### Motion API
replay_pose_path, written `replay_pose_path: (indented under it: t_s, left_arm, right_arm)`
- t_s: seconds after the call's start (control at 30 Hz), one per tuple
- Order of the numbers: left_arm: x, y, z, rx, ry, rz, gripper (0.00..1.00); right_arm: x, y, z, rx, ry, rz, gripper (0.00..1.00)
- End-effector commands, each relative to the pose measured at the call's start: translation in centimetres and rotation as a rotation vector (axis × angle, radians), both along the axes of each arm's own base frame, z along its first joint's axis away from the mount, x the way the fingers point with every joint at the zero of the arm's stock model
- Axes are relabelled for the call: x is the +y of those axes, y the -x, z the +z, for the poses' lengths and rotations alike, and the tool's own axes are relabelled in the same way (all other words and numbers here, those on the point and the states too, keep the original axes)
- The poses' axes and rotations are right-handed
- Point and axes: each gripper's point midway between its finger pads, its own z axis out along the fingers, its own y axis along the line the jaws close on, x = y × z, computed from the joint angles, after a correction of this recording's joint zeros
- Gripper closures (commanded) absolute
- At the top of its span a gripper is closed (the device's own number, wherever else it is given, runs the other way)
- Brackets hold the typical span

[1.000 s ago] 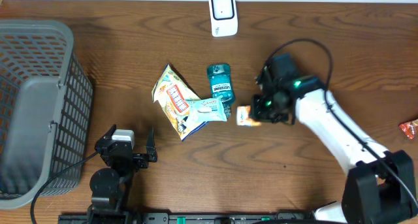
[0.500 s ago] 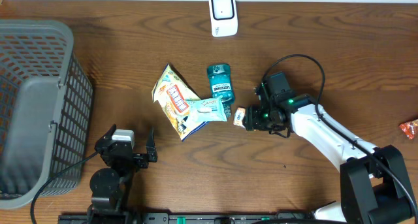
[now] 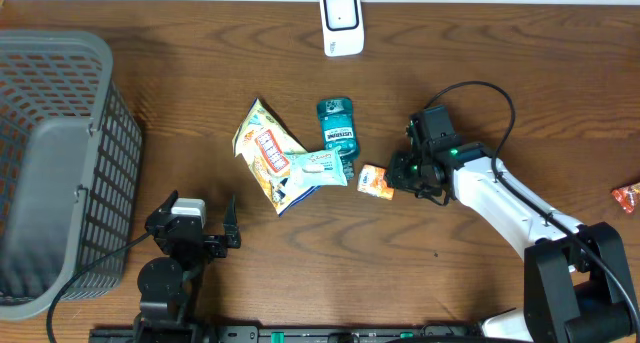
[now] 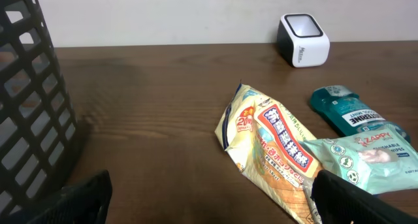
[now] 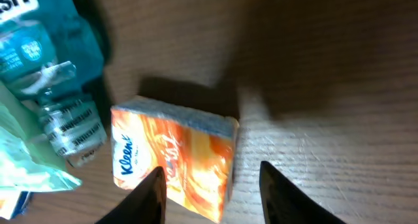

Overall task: Scan the item barcode
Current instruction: 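Lower the right gripper and close on the orange tissue pack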

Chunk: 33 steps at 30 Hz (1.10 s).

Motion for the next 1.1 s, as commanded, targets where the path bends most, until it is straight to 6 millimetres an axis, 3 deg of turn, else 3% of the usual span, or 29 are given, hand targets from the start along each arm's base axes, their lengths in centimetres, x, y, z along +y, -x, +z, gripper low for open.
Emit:
replay_pose_path:
  t_s: [0.0, 0.5, 0.67, 0.83, 1.07]
  left_arm:
    - [-0.1, 0.2, -1.3, 0.042, 0.004, -0.004, 0.02]
    - [-0.1, 0.2, -1.3, 0.042, 0.004, -0.004, 0.02]
    - [-0.1, 0.2, -1.3, 0.042, 0.004, -0.004, 0.02]
    - [-0.1, 0.2, -1.3, 0.042, 0.004, -0.004, 0.02]
    - [-0.1, 0.2, -1.3, 0.042, 0.004, -0.004, 0.02]
  right_arm:
    - [0.0, -0.8, 0.4, -0.023, -0.011, -0.052, 0.63]
    - [-0.1, 0.8, -4.7, 0.107, -0.01, -0.093, 0.73]
    - [-0.1, 0.9, -5.1, 0.113, -0.007, -0.09, 0.99]
    - [2.1, 1.2, -3.8, 0.124, -0.152, 0.037, 0.99]
    - [3.7, 3.8, 1.6, 0.367, -0.596, 0.018, 0.98]
